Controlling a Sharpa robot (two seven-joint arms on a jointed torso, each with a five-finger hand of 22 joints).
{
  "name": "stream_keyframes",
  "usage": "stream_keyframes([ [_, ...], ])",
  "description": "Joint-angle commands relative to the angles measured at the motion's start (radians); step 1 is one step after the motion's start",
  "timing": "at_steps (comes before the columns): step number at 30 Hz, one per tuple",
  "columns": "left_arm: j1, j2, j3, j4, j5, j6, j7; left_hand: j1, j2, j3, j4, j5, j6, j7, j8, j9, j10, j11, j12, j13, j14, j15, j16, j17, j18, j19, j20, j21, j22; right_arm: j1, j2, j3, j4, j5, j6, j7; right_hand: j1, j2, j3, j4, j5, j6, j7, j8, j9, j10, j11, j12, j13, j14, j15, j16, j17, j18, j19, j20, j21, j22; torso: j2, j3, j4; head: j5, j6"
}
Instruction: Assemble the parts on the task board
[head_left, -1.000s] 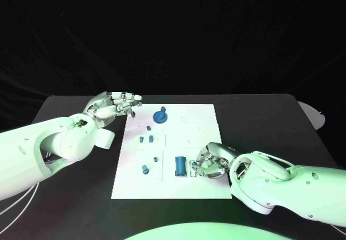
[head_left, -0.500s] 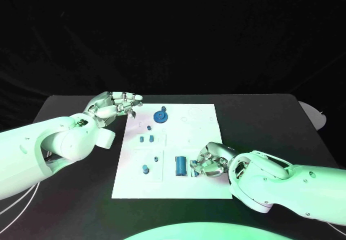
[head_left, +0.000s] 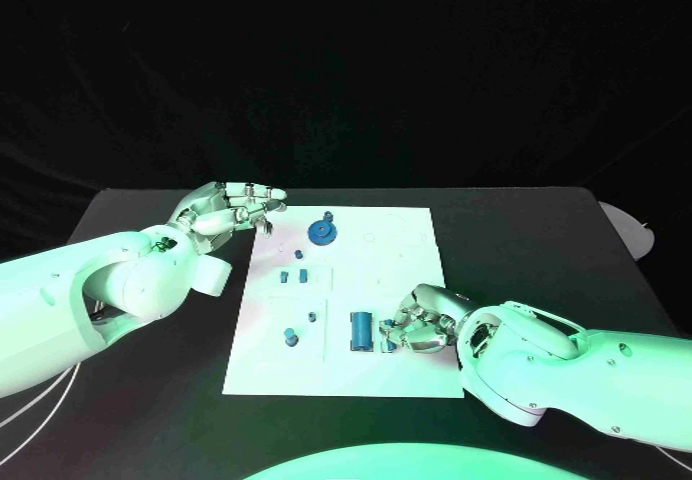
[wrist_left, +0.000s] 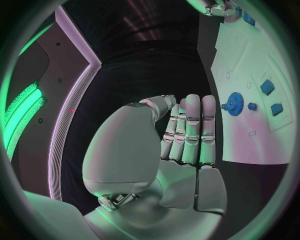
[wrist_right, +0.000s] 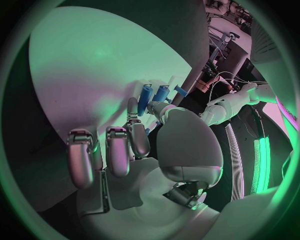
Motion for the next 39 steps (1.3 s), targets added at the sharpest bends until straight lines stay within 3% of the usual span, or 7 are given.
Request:
stream_keyframes([
  [1, 0.001, 0.001, 0.001, 0.003, 0.004, 0.017, 0.002, -0.007, 0.004, 0.005, -0.002, 0.006, 0.002, 0.002, -0.004, 0.002, -0.007, 0.000, 0.004, 0.002, 0.004, -0.003, -0.004, -0.002, 0.015, 0.004, -0.005, -0.006, -0.001, -0.001, 0.003, 0.000, 0.004, -0.018, 0.013, 0.005, -0.013, -0.001, -0.016, 0.001, 0.010, 0.001, 0.007, -0.002, -0.001, 0.011, -0.004, -0.006, 0.096, 0.076, -0.005, 0.006, 0.126, -0.014, 0.103, -0.006, 0.004, 0.263, 0.000, -0.0001, -0.0002, 0.001, 0.000],
  [10, 0.001, 0.000, 0.001, 0.003, 0.004, 0.018, 0.000, -0.008, 0.004, 0.005, -0.002, 0.006, 0.002, 0.003, -0.005, 0.002, -0.007, 0.001, 0.005, 0.002, 0.004, -0.003, -0.004, -0.002, 0.015, 0.004, -0.005, -0.006, -0.001, -0.001, 0.003, 0.000, 0.006, -0.019, 0.015, 0.009, -0.049, -0.002, -0.068, 0.002, -0.028, 0.003, 0.006, -0.006, -0.006, 0.012, -0.005, -0.008, 0.097, 0.077, -0.005, 0.006, 0.126, -0.014, 0.103, -0.006, 0.004, 0.263, 0.000, 0.0000, -0.0002, 0.001, -0.001],
  [20, 0.001, 0.000, 0.001, 0.003, 0.004, 0.019, -0.001, -0.008, 0.004, 0.005, -0.002, 0.006, 0.002, 0.003, -0.005, 0.002, -0.007, 0.001, 0.005, 0.002, 0.004, -0.003, -0.004, -0.002, 0.015, 0.004, -0.005, -0.006, -0.001, -0.001, -0.002, 0.000, 0.009, -0.021, 0.018, 0.014, -0.054, -0.001, -0.077, 0.002, -0.037, 0.003, 0.006, -0.007, -0.007, 0.011, -0.005, -0.009, 0.097, 0.076, -0.005, 0.006, 0.126, -0.014, 0.103, -0.006, 0.004, 0.263, -0.001, -0.0002, -0.0004, -0.001, 0.000],
  [29, 0.001, 0.000, 0.001, 0.003, 0.004, 0.018, 0.000, -0.008, 0.004, 0.005, -0.002, 0.006, 0.002, 0.003, -0.005, 0.002, -0.007, 0.001, 0.005, 0.002, 0.004, -0.003, -0.004, -0.002, 0.015, 0.004, -0.005, -0.006, -0.001, 0.001, -0.029, 0.000, 0.013, -0.016, -0.007, 0.059, -0.005, -0.002, -0.085, -0.005, -0.033, -0.008, 0.008, -0.013, -0.011, 0.001, -0.003, -0.037, 0.084, 0.075, -0.005, 0.002, 0.118, -0.014, 0.103, -0.006, 0.004, 0.263, -0.001, 0.0002, -0.0009, 0.000, 0.005],
  [34, 0.001, 0.004, 0.001, -0.003, 0.004, 0.015, 0.004, -0.008, 0.004, 0.005, -0.002, 0.006, 0.002, 0.003, -0.005, 0.002, -0.007, 0.001, 0.005, 0.002, 0.004, -0.003, -0.004, -0.002, 0.015, 0.004, -0.005, -0.006, -0.001, 0.020, -0.058, 0.000, 0.004, 0.048, -0.077, 0.186, 0.068, -0.014, -0.096, -0.006, -0.025, -0.062, 0.031, -0.045, -0.023, -0.035, 0.015, -0.115, 0.042, 0.067, 0.010, -0.014, 0.084, -0.014, 0.102, 0.004, 0.003, 0.263, -0.005, -0.0004, -0.0018, -0.001, 0.018],
  [37, 0.001, 0.010, 0.001, -0.011, 0.011, 0.012, 0.011, -0.014, 0.004, 0.004, 0.002, 0.005, 0.001, 0.003, -0.005, 0.002, -0.009, 0.001, 0.006, 0.001, 0.004, -0.002, -0.004, -0.003, 0.014, 0.004, -0.004, -0.008, -0.002, 0.041, -0.070, 0.000, -0.022, 0.141, -0.123, 0.321, 0.086, -0.015, -0.100, -0.006, -0.022, -0.078, 0.038, -0.056, -0.027, -0.042, 0.021, -0.129, 0.035, 0.065, 0.015, -0.018, 0.075, -0.011, 0.098, 0.008, -0.008, 0.259, -0.009, -0.0013, -0.0021, -0.004, 0.029],
  [39, 0.001, 0.015, 0.000, -0.017, 0.022, 0.010, 0.018, -0.016, 0.004, 0.004, 0.003, 0.005, 0.001, 0.003, -0.005, 0.002, -0.009, 0.002, 0.006, 0.001, 0.004, -0.002, -0.004, -0.003, 0.014, 0.003, -0.004, -0.008, -0.002, 0.057, -0.073, 0.000, -0.047, 0.227, -0.141, 0.416, 0.129, -0.015, -0.095, -0.019, -0.031, -0.106, 0.050, -0.073, -0.033, -0.087, 0.032, -0.227, -0.019, 0.051, 0.022, -0.045, 0.019, 0.006, 0.066, 0.014, -0.084, 0.236, -0.015, -0.0028, -0.0025, -0.004, 0.040],
])
